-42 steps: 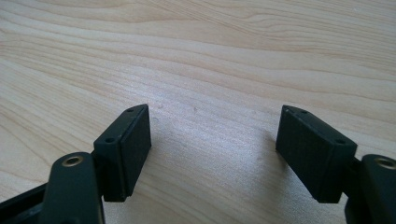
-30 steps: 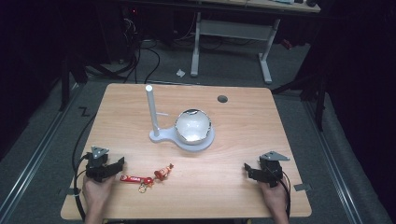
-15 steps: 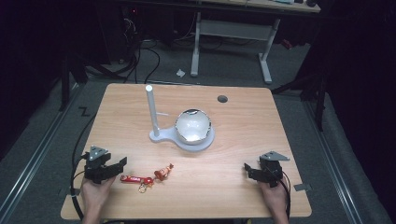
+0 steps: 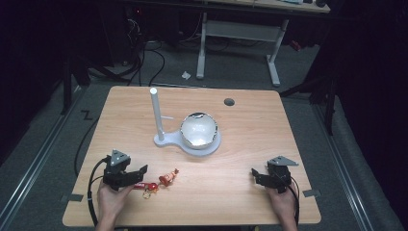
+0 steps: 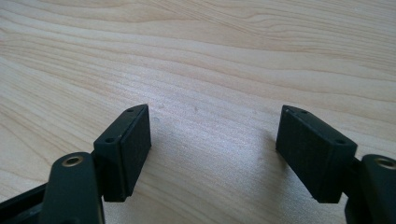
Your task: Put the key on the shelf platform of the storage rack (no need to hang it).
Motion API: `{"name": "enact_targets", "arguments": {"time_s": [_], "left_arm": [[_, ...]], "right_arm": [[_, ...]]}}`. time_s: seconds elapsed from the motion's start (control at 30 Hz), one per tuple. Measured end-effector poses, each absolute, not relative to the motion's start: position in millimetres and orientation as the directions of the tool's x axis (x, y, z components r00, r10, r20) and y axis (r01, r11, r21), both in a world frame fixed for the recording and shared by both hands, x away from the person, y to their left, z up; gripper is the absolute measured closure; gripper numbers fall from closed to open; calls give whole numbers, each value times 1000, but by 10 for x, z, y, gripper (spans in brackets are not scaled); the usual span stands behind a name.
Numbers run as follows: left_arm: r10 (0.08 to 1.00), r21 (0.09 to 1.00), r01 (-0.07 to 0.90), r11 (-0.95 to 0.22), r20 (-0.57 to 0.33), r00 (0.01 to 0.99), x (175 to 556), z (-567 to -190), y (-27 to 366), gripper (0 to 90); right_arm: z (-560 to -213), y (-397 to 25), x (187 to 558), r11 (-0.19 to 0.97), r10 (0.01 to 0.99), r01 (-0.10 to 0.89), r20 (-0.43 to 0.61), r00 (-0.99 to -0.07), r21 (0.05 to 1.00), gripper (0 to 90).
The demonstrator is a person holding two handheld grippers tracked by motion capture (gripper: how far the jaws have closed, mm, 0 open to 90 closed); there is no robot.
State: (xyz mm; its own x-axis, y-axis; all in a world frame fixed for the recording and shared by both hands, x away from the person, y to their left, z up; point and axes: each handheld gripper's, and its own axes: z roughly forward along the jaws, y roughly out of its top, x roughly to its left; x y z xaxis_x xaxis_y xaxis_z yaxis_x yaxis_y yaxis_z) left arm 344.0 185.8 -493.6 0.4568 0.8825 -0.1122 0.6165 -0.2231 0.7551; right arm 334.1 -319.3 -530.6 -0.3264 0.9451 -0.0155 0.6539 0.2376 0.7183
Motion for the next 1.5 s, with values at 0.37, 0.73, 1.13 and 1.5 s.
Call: {"name": "enact_targets", "arguments": {"time_s": [0.37,0.73,1.13,1.5], "left_arm": [[834,735,624,-265,-150,532,3336,-4945,1637,261],[804,731,619,-286,-168,570,3249,-4962,1492,222],[778,707,610,-357,-136,614,3278,-5098,1267,265],[760,665,594,-453,-62,647,3262,-5209,1114,365]], "right_arm": [[-5306,-3193,3341,238,945,654,-16,-327,718,267],[-5306,-3193,3341,239,944,653,-16,-328,718,267],[-5306,-3192,3341,239,945,654,-16,-327,718,267],[-5306,-3191,3342,238,945,654,-16,-326,718,268]]}}
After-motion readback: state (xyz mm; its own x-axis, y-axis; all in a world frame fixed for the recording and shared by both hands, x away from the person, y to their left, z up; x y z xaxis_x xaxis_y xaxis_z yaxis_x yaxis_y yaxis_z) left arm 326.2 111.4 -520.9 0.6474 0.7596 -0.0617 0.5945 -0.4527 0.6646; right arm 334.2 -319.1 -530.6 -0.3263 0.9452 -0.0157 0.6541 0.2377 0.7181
